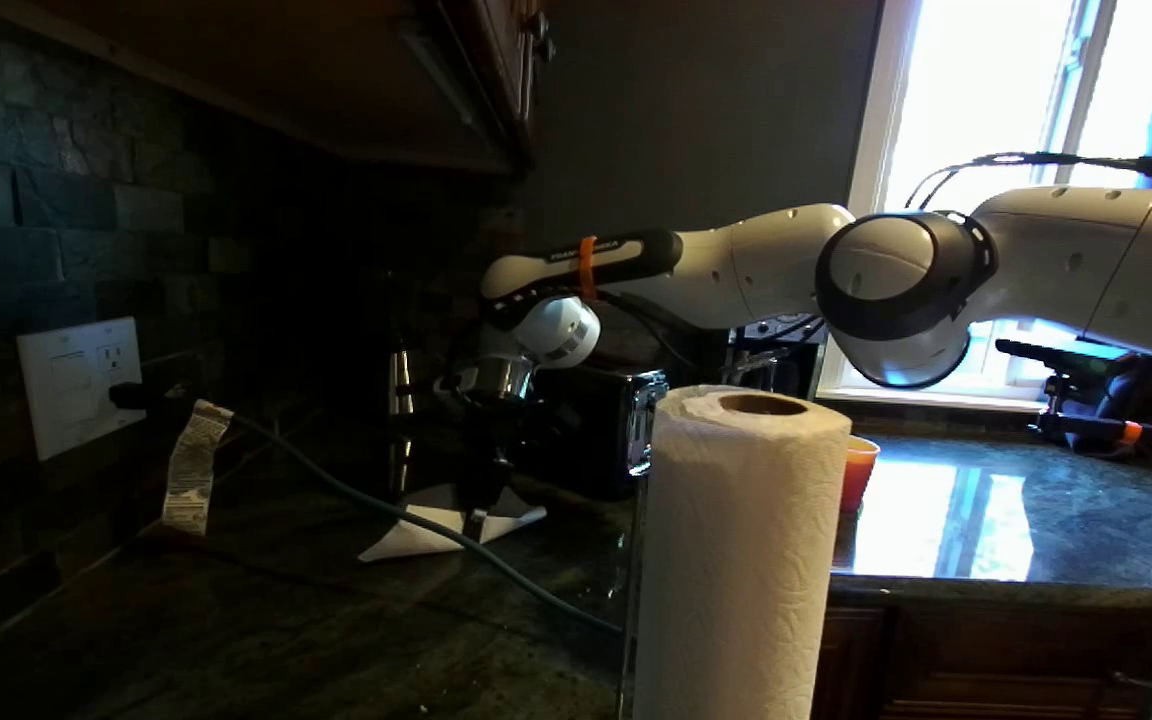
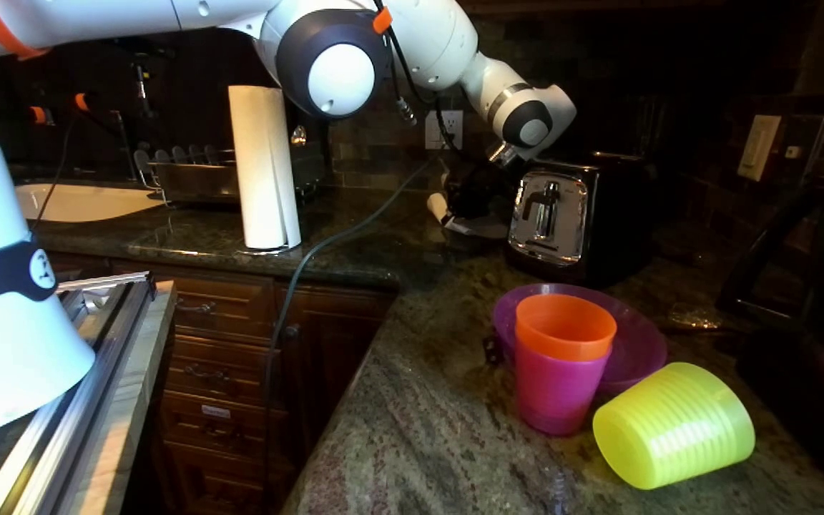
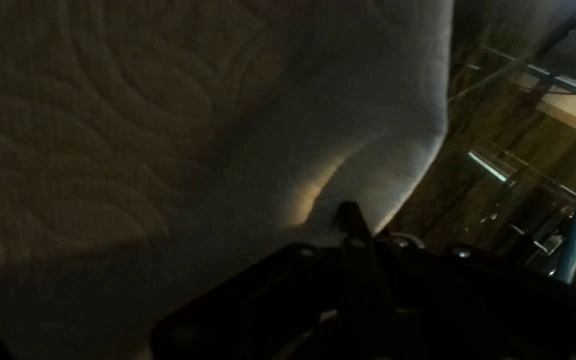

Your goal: Pick up the napkin and wipe the counter

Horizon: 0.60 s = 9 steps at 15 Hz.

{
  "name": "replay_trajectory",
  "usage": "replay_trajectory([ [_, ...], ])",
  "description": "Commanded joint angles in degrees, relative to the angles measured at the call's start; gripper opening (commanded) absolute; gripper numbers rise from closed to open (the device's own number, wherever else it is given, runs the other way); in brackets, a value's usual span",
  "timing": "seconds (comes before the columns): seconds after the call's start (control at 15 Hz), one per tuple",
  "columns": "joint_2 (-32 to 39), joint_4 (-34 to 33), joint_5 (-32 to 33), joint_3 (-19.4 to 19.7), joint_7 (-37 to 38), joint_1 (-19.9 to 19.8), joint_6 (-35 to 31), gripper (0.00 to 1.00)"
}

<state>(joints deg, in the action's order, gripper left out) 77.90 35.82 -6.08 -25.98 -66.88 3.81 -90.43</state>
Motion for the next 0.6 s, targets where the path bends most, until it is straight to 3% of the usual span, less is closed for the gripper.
replay_trajectory([
  [0.0,1.6,0.8,2.8,3.5,0.5,-0.6,4.6,0.0],
  [0.53,2.0,0.8,3.8,7.4,0.0,-0.2,14.3,0.0],
])
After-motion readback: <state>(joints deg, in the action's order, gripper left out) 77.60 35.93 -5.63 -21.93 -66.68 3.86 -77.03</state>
